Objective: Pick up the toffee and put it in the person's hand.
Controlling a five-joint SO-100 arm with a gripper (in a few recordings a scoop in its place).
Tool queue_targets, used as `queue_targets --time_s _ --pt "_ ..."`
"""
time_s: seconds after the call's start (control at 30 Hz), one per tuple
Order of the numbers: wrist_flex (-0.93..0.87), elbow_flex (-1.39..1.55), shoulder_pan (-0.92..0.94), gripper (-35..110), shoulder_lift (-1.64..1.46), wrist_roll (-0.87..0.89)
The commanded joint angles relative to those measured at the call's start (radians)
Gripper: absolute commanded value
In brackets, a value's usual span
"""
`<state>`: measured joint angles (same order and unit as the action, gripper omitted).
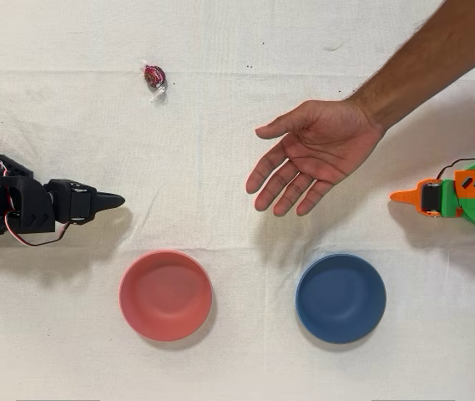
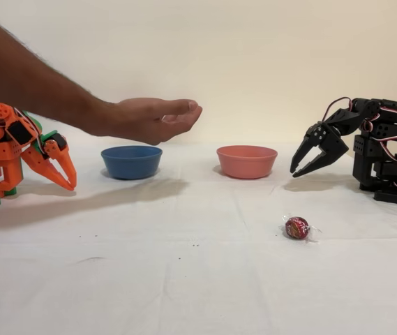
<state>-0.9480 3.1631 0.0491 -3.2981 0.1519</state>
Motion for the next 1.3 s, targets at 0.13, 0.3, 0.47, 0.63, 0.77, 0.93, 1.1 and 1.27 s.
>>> queue_targets --time_s 0.13,0.3,0.47,0.63,0.77,0.93,1.1,1.27 --pt "-0.017 0.051 -0.006 0 -0.071 0.094" --pt "-0.017 0.051 -0.006 0 -0.071 0.103" --pt "-0.018 0.051 -0.006 0 -0.071 0.106" --pt "-0.018 0.051 -0.006 0 -0.071 0.107" --pt "-0.018 0.051 -0.006 0 -0.071 0.107" --pt "-0.018 0.051 -0.006 0 -0.071 0.123" --pt "0.035 0.040 -0.018 3 -0.051 0.126" --pt "0.051 -0.055 -0.044 7 0.038 0.121"
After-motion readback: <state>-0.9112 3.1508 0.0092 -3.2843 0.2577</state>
